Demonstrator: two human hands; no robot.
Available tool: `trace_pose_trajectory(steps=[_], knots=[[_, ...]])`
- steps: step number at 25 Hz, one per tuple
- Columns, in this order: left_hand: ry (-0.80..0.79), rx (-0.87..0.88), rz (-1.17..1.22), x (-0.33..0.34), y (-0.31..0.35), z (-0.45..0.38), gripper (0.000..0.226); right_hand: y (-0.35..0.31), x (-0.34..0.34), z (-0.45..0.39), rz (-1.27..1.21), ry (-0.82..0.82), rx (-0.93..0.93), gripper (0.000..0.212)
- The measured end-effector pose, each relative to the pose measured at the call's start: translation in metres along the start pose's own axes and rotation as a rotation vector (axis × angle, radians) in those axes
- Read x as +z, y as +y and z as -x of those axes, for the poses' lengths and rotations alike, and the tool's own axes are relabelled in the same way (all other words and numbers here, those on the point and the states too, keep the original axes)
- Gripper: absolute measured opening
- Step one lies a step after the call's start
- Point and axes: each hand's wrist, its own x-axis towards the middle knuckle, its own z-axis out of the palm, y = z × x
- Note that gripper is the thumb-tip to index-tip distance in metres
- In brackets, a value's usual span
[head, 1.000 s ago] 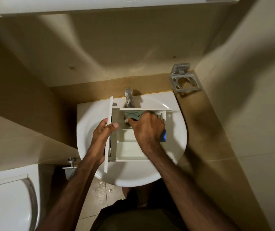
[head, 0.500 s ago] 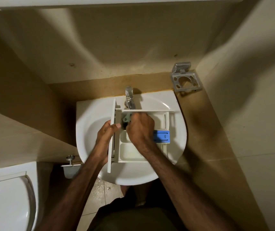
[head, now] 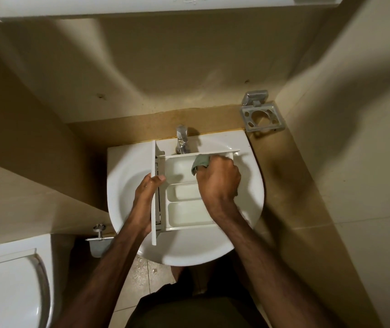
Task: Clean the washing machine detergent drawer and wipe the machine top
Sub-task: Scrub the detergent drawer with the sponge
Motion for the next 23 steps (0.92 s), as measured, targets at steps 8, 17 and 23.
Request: trace_pose_trajectory(steps=[8, 17, 23], knots=[[-0.025, 0.049, -0.036, 0.007, 0.007, -0.004, 0.055, -0.03, 0.022, 0.008, -0.169, -0.118, -0.226, 0.019], [0.028, 0.005, -0.021, -0.011, 0.016, -0.002, 0.079, 0.016, -0.004, -0.006, 0.262, 0.228, -0.215, 0.033], [0.006, 0.001, 0.021, -0.01, 0.018, 0.0, 0.022, 0.001, -0.015, 0.003, 0.237, 0.305, -0.197, 0.047]])
